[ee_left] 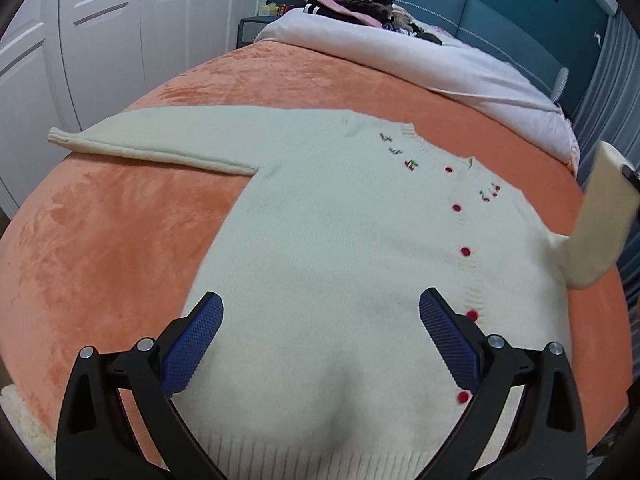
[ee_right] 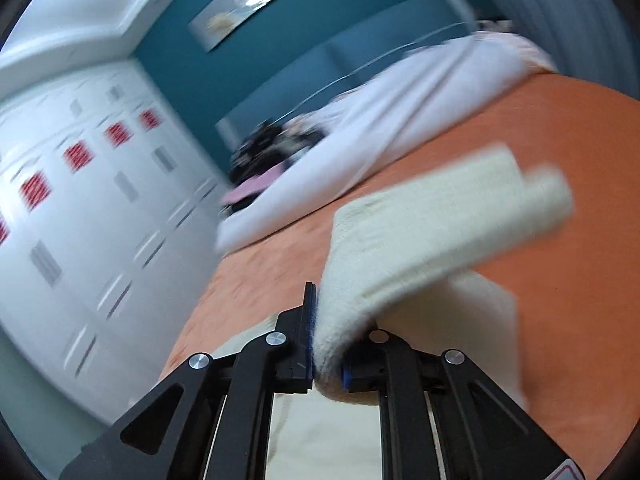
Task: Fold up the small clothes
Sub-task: 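Grasp a cardigan sleeve cuff with the right gripper and fold it across the body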
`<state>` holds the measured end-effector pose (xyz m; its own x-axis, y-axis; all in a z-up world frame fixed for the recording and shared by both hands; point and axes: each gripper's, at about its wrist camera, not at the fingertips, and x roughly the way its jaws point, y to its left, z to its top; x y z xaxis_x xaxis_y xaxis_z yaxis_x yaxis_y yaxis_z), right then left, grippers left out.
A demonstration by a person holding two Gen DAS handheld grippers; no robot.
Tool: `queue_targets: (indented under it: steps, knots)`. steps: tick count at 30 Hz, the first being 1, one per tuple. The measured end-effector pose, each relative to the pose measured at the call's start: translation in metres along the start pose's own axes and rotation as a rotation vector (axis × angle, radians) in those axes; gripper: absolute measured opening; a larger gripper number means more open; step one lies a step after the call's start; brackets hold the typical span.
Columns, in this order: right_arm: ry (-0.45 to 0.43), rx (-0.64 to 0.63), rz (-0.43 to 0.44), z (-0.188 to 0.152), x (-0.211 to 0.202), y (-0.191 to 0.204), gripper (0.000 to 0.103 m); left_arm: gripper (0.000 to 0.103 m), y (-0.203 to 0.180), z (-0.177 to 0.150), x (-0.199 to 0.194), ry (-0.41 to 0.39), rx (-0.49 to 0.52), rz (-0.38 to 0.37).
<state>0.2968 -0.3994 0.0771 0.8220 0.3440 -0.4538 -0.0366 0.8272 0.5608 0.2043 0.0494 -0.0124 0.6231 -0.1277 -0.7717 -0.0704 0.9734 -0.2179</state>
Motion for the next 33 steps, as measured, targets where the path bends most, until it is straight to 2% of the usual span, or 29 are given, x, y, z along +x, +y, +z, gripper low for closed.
queue_targets:
  steps: [1, 2, 3, 5, 6, 8, 10, 12, 14, 16, 17, 18, 19, 20, 21, 22, 23, 25, 26, 27, 28, 30, 31, 32, 33]
  knots:
    - [0.061, -0.046, 0.050, -0.010, 0.026, 0.027, 0.025, 0.098, -0.001, 0.008, 0.003, -0.010, -0.015, -0.025]
    - [0.124, -0.088, 0.080, -0.026, 0.053, 0.048, 0.040, 0.098, -0.003, 0.015, 0.006, -0.014, -0.028, -0.046]
    - [0.169, -0.128, 0.069, -0.043, 0.075, 0.063, 0.044, 0.098, -0.004, 0.023, 0.011, -0.011, -0.045, -0.066]
    - [0.244, -0.142, 0.006, -0.079, 0.108, 0.069, 0.044, 0.098, -0.004, 0.041, 0.027, 0.012, -0.090, -0.121]
    - [0.270, -0.101, -0.014, -0.092, 0.112, 0.061, 0.045, 0.098, -0.004, 0.050, 0.037, 0.027, -0.115, -0.145]
    - [0.267, 0.000, -0.041, -0.108, 0.101, 0.035, 0.047, 0.098, -0.005, 0.066, 0.062, 0.059, -0.145, -0.193]
    - [0.250, 0.072, -0.104, -0.130, 0.079, 0.006, 0.051, 0.098, -0.008, 0.077, 0.092, 0.087, -0.164, -0.203]
    - [0.235, 0.155, -0.168, -0.142, 0.061, -0.025, 0.057, 0.098, -0.011, 0.085, 0.127, 0.146, -0.196, -0.198]
    - [0.232, 0.259, -0.181, -0.144, 0.052, -0.057, 0.059, 0.097, -0.011, 0.085, 0.160, 0.223, -0.276, -0.214]
    - [0.208, 0.370, -0.168, -0.146, 0.047, -0.082, 0.063, 0.091, -0.011, 0.083, 0.175, 0.255, -0.349, -0.206]
    - [0.184, 0.413, -0.151, -0.152, 0.048, -0.091, 0.065, 0.079, -0.015, 0.084, 0.173, 0.242, -0.348, -0.205]
    - [0.155, 0.452, -0.130, -0.154, 0.045, -0.100, 0.065, 0.048, -0.021, 0.087, 0.174, 0.235, -0.323, -0.238]
    - [0.124, 0.482, -0.116, -0.151, 0.048, -0.106, 0.065, 0.031, -0.027, 0.090, 0.178, 0.250, -0.298, -0.282]
    - [0.103, 0.495, -0.115, -0.148, 0.056, -0.109, 0.064, 0.010, -0.032, 0.094, 0.178, 0.263, -0.297, -0.342]
    - [0.095, 0.496, -0.123, -0.141, 0.064, -0.110, 0.047, 0.010, -0.034, 0.101, 0.175, 0.250, -0.309, -0.363]
    - [0.096, 0.491, -0.122, -0.134, 0.068, -0.109, 0.024, 0.010, -0.036, 0.111, 0.164, 0.198, -0.307, -0.375]
    - [0.091, 0.473, -0.114, -0.125, 0.073, -0.104, 0.014, 0.010, -0.039, 0.122, 0.152, 0.150, -0.285, -0.394]
    - [0.014, 0.405, -0.067, -0.111, 0.059, -0.083, 0.014, 0.010, -0.042, 0.139, 0.126, 0.042, -0.233, -0.411]
    - [-0.012, 0.360, -0.054, -0.107, 0.053, -0.071, 0.013, 0.010, -0.039, 0.142, 0.121, 0.016, -0.208, -0.384]
    - [-0.020, 0.316, -0.064, -0.106, 0.053, -0.064, 0.012, 0.010, -0.035, 0.140, 0.126, 0.022, -0.194, -0.351]
    - [0.015, 0.278, -0.105, -0.111, 0.062, -0.065, 0.012, 0.010, -0.029, 0.134, 0.141, 0.061, -0.188, -0.318]
    - [0.178, 0.308, -0.213, -0.136, 0.099, -0.089, 0.010, 0.010, -0.014, 0.109, 0.183, 0.200, -0.199, -0.222]
    - [0.207, 0.338, -0.223, -0.145, 0.107, -0.095, 0.010, 0.010, -0.009, 0.096, 0.196, 0.235, -0.219, -0.210]
    - [0.172, 0.329, -0.213, -0.143, 0.102, -0.091, 0.011, 0.010, -0.004, 0.089, 0.191, 0.183, -0.223, -0.236]
    - [0.145, 0.294, -0.212, -0.136, 0.096, -0.080, 0.011, 0.011, -0.005, 0.087, 0.188, 0.166, -0.204, -0.239]
